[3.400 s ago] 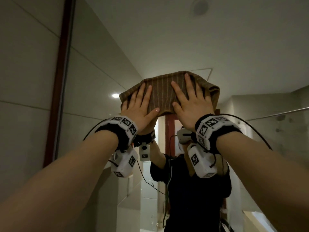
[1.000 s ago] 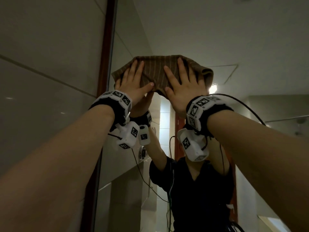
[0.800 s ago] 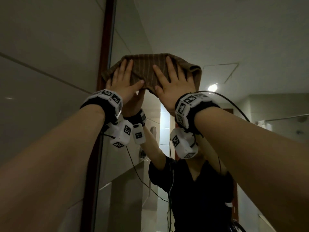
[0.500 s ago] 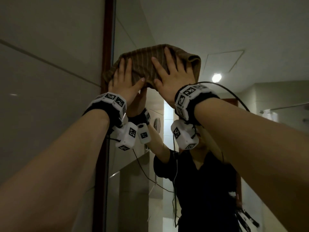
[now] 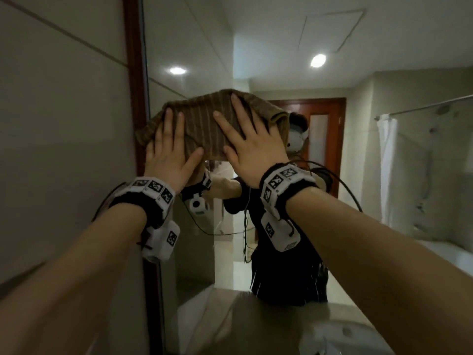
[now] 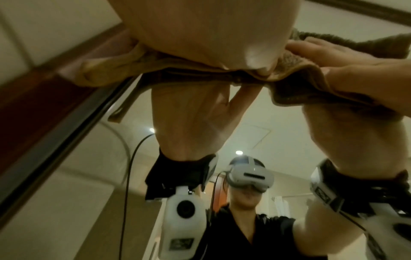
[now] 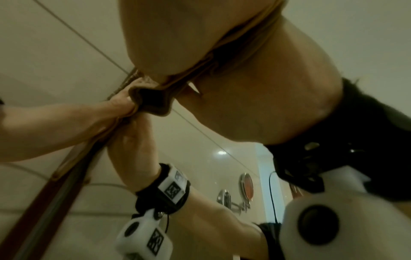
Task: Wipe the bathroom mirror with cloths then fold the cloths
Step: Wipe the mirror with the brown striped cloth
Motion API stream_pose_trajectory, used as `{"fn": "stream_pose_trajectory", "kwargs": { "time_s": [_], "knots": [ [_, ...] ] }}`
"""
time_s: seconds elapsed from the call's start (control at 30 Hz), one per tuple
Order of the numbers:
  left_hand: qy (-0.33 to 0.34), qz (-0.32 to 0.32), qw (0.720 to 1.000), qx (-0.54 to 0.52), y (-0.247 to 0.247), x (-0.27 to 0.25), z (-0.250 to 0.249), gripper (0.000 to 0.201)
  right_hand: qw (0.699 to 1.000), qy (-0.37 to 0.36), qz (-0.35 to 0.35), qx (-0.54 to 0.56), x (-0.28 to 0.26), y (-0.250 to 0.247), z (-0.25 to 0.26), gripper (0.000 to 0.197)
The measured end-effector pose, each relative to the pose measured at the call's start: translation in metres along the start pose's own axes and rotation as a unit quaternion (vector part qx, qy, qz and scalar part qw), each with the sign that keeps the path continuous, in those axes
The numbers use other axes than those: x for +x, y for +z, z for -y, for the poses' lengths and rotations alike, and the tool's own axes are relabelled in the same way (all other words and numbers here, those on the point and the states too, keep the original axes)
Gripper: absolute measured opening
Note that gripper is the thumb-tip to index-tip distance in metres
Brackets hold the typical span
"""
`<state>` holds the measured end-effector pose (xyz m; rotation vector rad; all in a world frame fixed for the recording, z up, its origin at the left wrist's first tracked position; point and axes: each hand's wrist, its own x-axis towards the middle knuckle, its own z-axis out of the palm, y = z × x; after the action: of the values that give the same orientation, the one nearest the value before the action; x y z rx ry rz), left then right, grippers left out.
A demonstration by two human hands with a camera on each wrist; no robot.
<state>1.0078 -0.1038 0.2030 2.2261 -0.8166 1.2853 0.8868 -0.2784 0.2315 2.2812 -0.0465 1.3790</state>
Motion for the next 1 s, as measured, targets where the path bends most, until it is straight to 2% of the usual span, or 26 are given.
{"fn": "stream_pose_trajectory", "kwargs": {
  "time_s": [0.17,0.5,0.77,0.93,1.0],
  "knots": [
    [-0.019,0.044,0.999,-0.023,0.029,-0.061,-0.008,0.079,0.998,0.005,0.033,0.045,-0.064,0.016,0.019,0.066],
    [-0.015,0.057,0.998,-0.019,0.061,-0.133,-0.025,0.078,0.995,0.027,0.075,0.052,-0.143,0.035,0.044,0.067],
    [-0.006,0.146,0.989,-0.016,0.088,-0.212,-0.022,0.075,0.988,0.027,0.139,0.058,-0.222,0.062,0.064,0.068],
    [0.000,0.157,0.988,-0.006,0.089,-0.216,-0.029,0.078,0.984,0.015,0.160,0.074,-0.235,0.059,0.057,0.067],
    [0.025,0.153,0.988,-0.003,0.087,-0.205,-0.033,0.076,0.985,0.006,0.158,0.074,-0.232,0.055,0.050,0.067]
  ]
}}
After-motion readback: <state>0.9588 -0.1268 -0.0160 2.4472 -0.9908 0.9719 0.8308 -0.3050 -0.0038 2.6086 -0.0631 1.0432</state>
